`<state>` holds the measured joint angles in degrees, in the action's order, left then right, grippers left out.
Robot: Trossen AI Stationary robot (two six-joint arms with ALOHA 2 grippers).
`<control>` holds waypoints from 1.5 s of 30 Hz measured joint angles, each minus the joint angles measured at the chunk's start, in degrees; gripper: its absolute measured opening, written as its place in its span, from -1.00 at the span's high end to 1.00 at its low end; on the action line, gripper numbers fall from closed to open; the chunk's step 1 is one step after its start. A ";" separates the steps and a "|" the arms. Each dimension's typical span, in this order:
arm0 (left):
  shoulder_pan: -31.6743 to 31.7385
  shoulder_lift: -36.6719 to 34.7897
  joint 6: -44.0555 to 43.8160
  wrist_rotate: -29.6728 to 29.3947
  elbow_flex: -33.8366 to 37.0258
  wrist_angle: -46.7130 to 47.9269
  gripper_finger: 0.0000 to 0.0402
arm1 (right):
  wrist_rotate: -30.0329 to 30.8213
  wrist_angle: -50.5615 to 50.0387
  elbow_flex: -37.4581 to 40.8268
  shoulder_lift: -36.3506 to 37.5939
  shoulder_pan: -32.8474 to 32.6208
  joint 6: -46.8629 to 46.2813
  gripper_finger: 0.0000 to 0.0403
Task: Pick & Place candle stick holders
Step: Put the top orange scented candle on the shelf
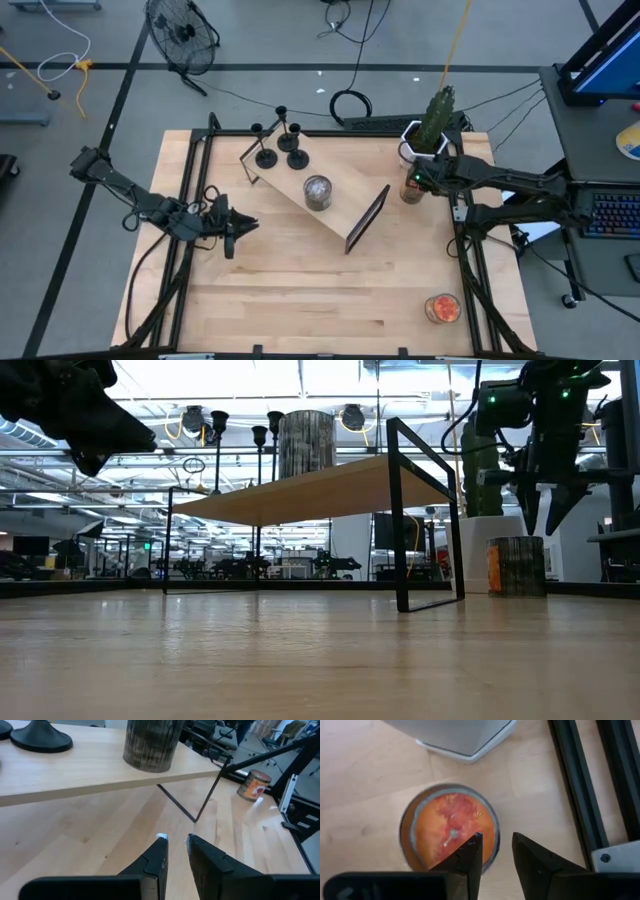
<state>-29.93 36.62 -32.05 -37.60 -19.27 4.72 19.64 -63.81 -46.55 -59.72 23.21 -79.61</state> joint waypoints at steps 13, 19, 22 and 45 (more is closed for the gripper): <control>0.00 0.00 1.73 1.63 0.00 -0.01 0.62 | -0.61 10.00 8.28 0.33 0.80 -3.66 0.54; 0.00 0.00 1.77 1.67 -0.02 0.17 0.62 | -1.32 10.23 8.46 2.47 0.82 -3.36 0.75; 0.00 0.00 2.47 1.70 -0.02 0.31 0.62 | -1.08 10.18 8.57 3.76 0.82 -3.11 0.90; 0.02 0.00 3.50 1.63 -0.04 0.55 0.62 | 2.34 9.26 2.30 10.95 -2.35 -0.21 0.99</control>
<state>-29.91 36.62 -28.56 -35.96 -19.31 5.27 21.98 -54.55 -44.24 -48.77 20.87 -79.82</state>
